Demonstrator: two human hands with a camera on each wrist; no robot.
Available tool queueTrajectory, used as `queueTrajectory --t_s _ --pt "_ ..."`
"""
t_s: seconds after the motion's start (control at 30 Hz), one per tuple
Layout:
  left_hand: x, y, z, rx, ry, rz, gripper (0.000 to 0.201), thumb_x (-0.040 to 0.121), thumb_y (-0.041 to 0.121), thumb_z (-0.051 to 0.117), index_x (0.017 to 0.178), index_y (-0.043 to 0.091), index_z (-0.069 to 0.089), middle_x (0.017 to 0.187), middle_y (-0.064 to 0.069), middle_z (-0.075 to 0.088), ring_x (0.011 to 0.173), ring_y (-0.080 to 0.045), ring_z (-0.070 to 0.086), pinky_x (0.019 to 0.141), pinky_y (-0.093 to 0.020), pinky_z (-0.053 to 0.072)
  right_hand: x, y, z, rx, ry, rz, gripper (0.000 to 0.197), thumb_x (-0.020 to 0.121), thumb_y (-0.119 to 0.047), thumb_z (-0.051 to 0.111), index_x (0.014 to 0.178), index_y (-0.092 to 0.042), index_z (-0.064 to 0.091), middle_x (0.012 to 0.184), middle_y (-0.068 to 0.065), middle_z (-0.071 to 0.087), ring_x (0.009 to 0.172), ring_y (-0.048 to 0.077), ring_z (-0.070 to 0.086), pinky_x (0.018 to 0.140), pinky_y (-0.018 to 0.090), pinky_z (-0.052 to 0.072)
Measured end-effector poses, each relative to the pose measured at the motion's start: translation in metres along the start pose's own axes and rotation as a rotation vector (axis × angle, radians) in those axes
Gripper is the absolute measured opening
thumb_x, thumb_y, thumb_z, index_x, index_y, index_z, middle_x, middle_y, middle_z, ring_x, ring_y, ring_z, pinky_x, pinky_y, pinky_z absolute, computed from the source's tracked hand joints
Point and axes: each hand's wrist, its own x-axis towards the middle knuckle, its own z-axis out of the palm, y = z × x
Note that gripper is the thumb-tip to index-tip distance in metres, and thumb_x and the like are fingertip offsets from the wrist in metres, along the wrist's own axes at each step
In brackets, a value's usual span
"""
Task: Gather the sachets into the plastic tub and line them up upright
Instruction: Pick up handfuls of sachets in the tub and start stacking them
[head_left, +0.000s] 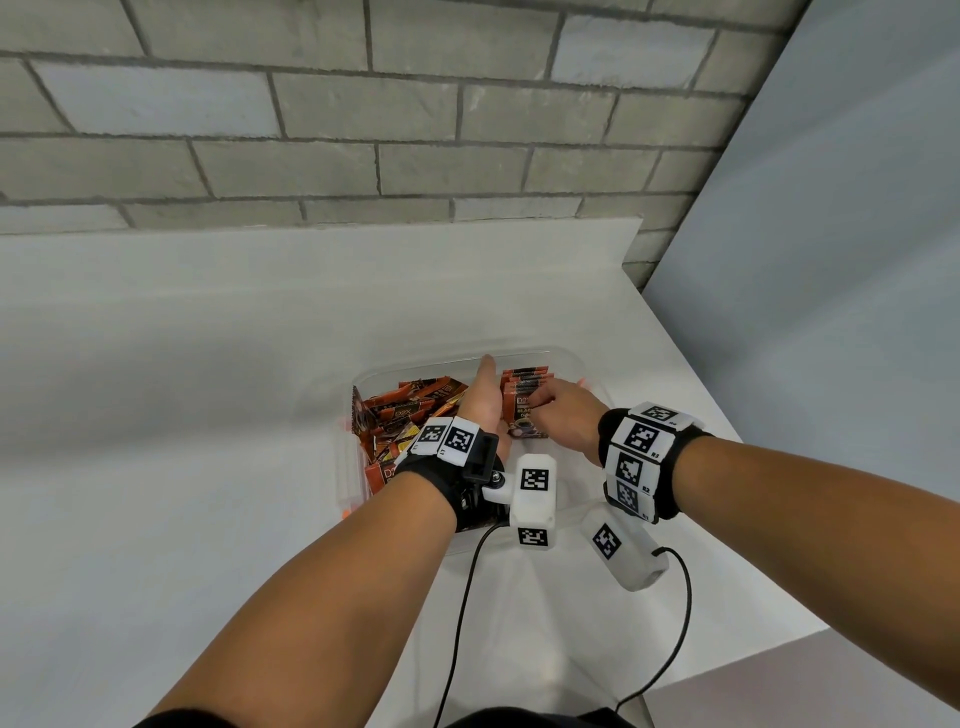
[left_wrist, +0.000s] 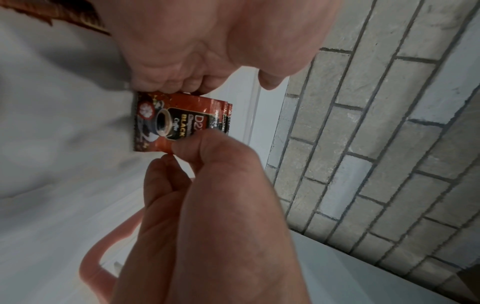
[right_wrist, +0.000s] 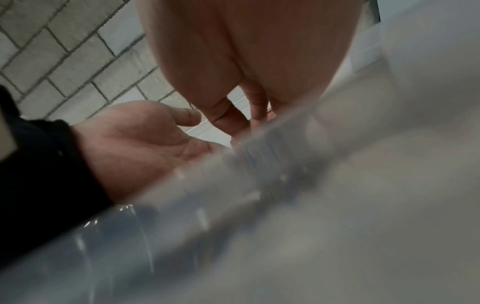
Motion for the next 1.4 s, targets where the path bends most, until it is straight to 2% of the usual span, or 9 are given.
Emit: queueTrajectory --t_s 0.33,0.43,0.57,0.7,0.87,0.97,1.1,1.3,1.4 --pt "-0.008 0.002 0.003 0.008 -0.033 -0.007 0.053 0.098 0.054 0.036 0.086 0.007 0.058 0.085 -0.018 0.061 0.077 -0.029 0.060 0.080 -0.042 0.050 0.003 0.002 -0.005 0.129 0.008 0.010 0.027 0.086 0.002 0.046 0.107 -0.009 0.060 0.103 0.005 0.056 0.095 0.019 0.052 0.087 0.032 0.047" --pt "-0.011 0.002 0.005 -0.027 -0.008 0.002 0.048 0.098 0.052 0.039 0.111 0.008 0.054 0.084 -0.018 0.059 0.076 -0.029 0.059 0.090 -0.047 0.049 0.003 0.001 -0.006 0.193 0.001 0.023 0.020 0.086 0.004 0.045 0.087 -0.011 0.057 0.085 0.001 0.055 0.077 0.013 0.051 0.067 0.024 0.043" --pt "-0.020 0.003 0.007 -0.053 -0.005 0.013 0.064 0.099 0.049 0.039 0.141 0.001 0.036 0.128 -0.027 0.054 0.071 -0.027 0.055 0.092 -0.045 0.045 0.001 -0.001 -0.007 0.219 -0.020 0.034 0.019 0.085 0.003 0.040 0.073 -0.011 0.048 0.069 0.005 0.046 0.062 0.014 0.041 0.057 0.025 0.032" --pt "-0.027 0.004 0.008 -0.066 0.000 0.026 0.063 0.100 0.047 0.038 0.141 -0.001 0.035 0.134 -0.027 0.050 0.075 -0.028 0.055 0.092 -0.045 0.044 0.000 -0.001 -0.009 0.209 -0.045 0.040 0.016 0.083 0.004 0.040 0.078 -0.010 0.049 0.068 0.004 0.046 0.060 0.014 0.040 0.055 0.024 0.032" --pt "-0.029 0.004 0.008 -0.071 0.019 0.031 0.064 0.099 0.047 0.039 0.141 0.000 0.035 0.134 -0.027 0.050 0.070 -0.027 0.054 0.085 -0.046 0.047 -0.003 -0.002 -0.012 0.194 -0.046 0.026 0.017 0.082 0.005 0.039 0.077 -0.006 0.051 0.077 0.009 0.044 0.066 0.017 0.039 0.059 0.028 0.031" --pt "-0.030 0.004 0.008 -0.059 0.010 0.039 0.063 0.100 0.047 0.038 0.140 -0.002 0.036 0.133 -0.028 0.050 0.068 -0.026 0.053 0.086 -0.044 0.045 -0.005 -0.001 -0.012 0.138 0.020 0.002 0.022 0.085 0.003 0.045 0.102 0.008 0.058 0.088 0.011 0.049 0.080 0.021 0.046 0.068 0.033 0.040" --pt "-0.030 0.005 0.006 -0.051 -0.001 0.029 0.060 0.101 0.046 0.036 0.137 -0.002 0.037 0.130 -0.028 0.052 0.094 -0.034 0.060 0.093 -0.047 0.045 -0.009 0.000 -0.011 -0.046 0.152 -0.035 0.020 0.090 -0.013 0.051 0.109 -0.006 0.050 0.097 0.006 0.057 0.087 0.020 0.052 0.063 0.026 0.043" --pt "-0.028 0.004 0.004 -0.035 -0.008 0.003 0.061 0.100 0.049 0.037 0.137 0.000 0.039 0.133 -0.026 0.051 0.119 -0.037 0.054 0.095 -0.046 0.044 -0.004 0.002 -0.010 -0.493 -0.094 -0.087 0.028 0.094 -0.011 0.041 0.104 0.000 0.064 0.107 0.015 0.064 0.097 0.028 0.059 0.085 0.034 0.047" --pt "-0.024 0.004 0.003 -0.050 0.007 -0.007 0.064 0.099 0.050 0.039 0.140 0.001 0.036 0.140 -0.026 0.046 0.123 -0.036 0.051 0.104 -0.049 0.040 0.005 0.004 -0.002 -0.627 -0.179 -0.084 0.024 0.094 -0.011 0.041 0.078 -0.004 0.056 0.096 0.011 0.060 0.084 0.023 0.052 0.085 0.033 0.044"
